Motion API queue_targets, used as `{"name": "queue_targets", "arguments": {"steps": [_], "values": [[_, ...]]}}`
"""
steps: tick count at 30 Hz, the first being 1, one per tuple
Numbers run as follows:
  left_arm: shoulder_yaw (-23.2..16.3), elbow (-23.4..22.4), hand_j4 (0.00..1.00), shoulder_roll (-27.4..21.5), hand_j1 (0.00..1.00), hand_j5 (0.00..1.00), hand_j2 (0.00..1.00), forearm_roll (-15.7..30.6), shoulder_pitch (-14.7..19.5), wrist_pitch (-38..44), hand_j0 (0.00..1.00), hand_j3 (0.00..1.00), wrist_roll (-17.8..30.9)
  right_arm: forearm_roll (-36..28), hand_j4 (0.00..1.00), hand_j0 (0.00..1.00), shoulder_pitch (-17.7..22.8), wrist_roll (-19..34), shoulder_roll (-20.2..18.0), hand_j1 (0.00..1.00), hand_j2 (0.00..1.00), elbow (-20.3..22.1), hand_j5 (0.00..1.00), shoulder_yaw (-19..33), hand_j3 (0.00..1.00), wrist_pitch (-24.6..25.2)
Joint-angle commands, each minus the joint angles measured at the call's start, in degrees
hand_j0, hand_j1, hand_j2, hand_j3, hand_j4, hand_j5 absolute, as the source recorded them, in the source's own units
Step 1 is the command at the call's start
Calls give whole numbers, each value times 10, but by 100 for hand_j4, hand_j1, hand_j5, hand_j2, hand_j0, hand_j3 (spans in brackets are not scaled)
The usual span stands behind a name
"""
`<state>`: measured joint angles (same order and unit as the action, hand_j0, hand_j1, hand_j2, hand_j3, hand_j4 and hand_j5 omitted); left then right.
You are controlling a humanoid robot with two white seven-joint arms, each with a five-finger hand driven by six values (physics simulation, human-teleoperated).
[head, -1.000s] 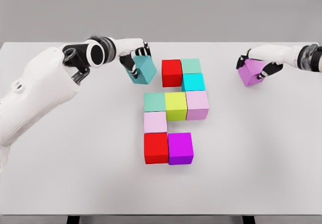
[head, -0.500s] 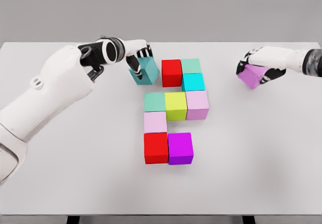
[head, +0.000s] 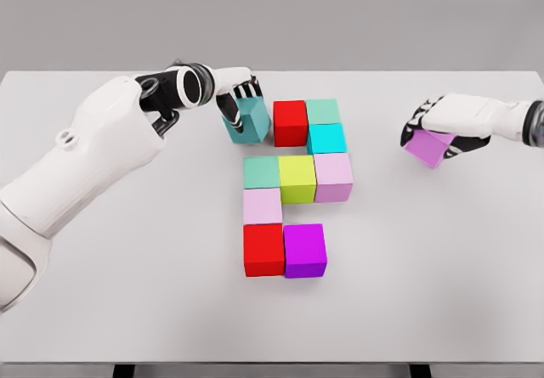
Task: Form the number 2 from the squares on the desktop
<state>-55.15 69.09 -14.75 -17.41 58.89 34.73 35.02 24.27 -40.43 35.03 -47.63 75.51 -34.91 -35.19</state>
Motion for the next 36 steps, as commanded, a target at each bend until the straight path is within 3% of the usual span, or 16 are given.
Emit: {"name": "queue_targets", "arguments": {"steps": [1, 9, 15, 18, 19, 23, 26, 27, 29, 30, 31, 32, 34, 36], "values": [[0, 0, 82, 0, 82, 82, 82, -2, 0, -3, 82, 82, 0, -5, 62, 62, 2, 0, -16, 62, 62, 34, 62, 2, 62, 2], [0, 0, 95, -1, 95, 95, 95, -2, 0, -4, 95, 95, 0, -5, 63, 63, 43, 0, -47, 63, 63, 138, 63, 2, 63, 2], [0, 4, 97, -7, 97, 97, 97, 1, 2, -6, 97, 97, 0, -5, 63, 63, 69, 0, -75, 63, 63, 206, 63, 3, 63, 2], [1, 35, 100, -46, 100, 100, 100, 8, 4, -11, 100, 100, 0, -13, 63, 63, 81, 0, -76, 63, 63, 222, 63, 26, 63, 2], [1, 56, 100, -75, 100, 100, 100, 36, 4, -27, 100, 100, 0, -19, 63, 63, 86, 0, -83, 63, 63, 229, 63, 33, 63, 2], [7, 94, 100, -211, 100, 100, 100, 164, 4, -226, 100, 100, 0, -22, 63, 63, 93, 0, -83, 63, 63, 250, 63, 39, 63, 2], [1, 92, 100, -267, 100, 100, 100, 179, -4, -393, 100, 100, 0, -35, 63, 63, 100, 0, -77, 63, 63, 252, 63, 37, 63, 2], [1, 91, 100, -281, 100, 100, 100, 179, -20, -457, 100, 100, 0, -36, 63, 63, 104, 0, -77, 63, 63, 252, 63, 36, 63, 2], [-2, 83, 100, -289, 100, 100, 100, 169, -29, -513, 100, 100, 0, -37, 63, 63, 104, 0, -77, 63, 63, 253, 63, 31, 63, 2], [-7, 82, 100, -289, 100, 100, 100, 131, -29, -528, 100, 100, 0, -37, 63, 63, 104, 0, -77, 63, 63, 253, 63, 28, 63, 2], [-6, 81, 100, -288, 100, 100, 100, 65, -29, -565, 100, 100, 0, -38, 63, 63, 104, 0, -77, 63, 63, 253, 63, 23, 63, 2], [-5, 74, 100, -285, 100, 100, 100, 39, -31, -575, 100, 100, 0, -38, 63, 63, 104, 0, -77, 63, 63, 253, 63, 18, 63, 2], [-6, 55, 100, -281, 100, 100, 100, 34, -33, -578, 100, 100, 0, -55, 63, 63, 105, 0, -77, 63, 63, 253, 63, 12, 63, 2], [-5, 54, 100, -281, 100, 100, 100, -5, -33, -587, 100, 100, 0, -56, 63, 63, 105, 0, -77, 63, 63, 254, 63, 12, 63, 2]]}}
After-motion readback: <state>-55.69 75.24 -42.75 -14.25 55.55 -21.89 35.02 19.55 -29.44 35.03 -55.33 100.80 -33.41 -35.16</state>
